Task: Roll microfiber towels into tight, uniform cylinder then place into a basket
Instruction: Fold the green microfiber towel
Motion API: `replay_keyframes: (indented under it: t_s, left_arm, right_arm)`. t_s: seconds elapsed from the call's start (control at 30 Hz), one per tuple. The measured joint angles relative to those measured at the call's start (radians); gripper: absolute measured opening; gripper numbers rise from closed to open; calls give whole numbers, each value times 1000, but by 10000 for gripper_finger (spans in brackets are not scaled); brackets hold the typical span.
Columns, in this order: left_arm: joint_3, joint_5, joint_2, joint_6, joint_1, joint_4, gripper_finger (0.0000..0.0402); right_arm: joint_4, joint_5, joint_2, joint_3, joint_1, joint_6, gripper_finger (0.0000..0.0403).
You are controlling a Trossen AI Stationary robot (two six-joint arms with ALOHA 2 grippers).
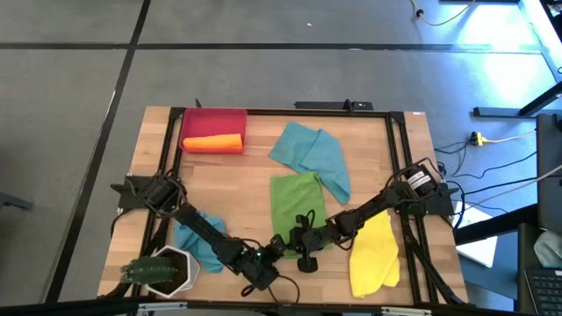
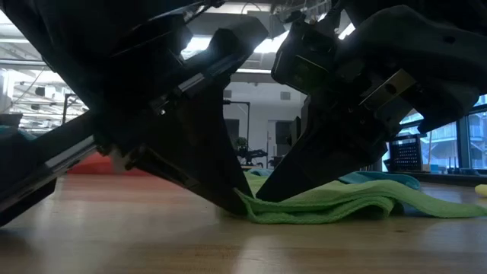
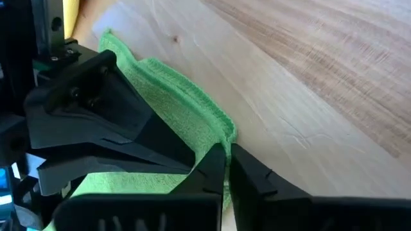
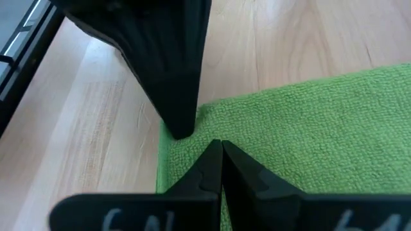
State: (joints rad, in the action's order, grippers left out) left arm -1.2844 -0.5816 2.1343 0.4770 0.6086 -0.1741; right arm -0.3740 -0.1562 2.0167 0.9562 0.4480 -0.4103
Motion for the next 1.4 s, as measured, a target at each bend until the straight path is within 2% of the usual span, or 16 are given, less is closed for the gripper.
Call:
replay_keyframes:
  t_s: [0.1,0.3,0.47,0.6,0.7,0.77,0.97,1.07,1.2,1.4]
  left_arm:
    - [-1,-8,-8,-24,0,0,2]
    - [-27,-49,-18,-83,2,-14,1]
    - [-57,-95,-48,-107,-9,-9,0]
    - [-71,-119,-89,-136,-30,-5,0]
    - [-73,-120,-124,-160,-49,-2,0]
    - [-73,-120,-143,-171,-61,-3,0]
    - [-74,-142,-184,-196,-99,4,0]
    - [-74,-148,-197,-214,-120,6,0]
    - [-74,-163,-204,-215,-142,3,0]
    - [-77,-173,-208,-215,-163,8,0]
  right_arm:
    - [56,-30,-36,-1,0,3,12]
    - [338,-285,-188,15,48,-35,12]
    - [325,-408,-265,18,147,2,12]
    - [273,-445,-262,17,211,73,20]
    - [268,-447,-241,18,239,73,51]
    - [269,-465,-224,18,248,65,86]
    - [274,-603,-187,17,248,14,207]
    - [276,-698,-188,17,242,-5,248]
    - [321,-815,-193,41,241,1,267]
    - [560,-850,-193,158,244,-59,268]
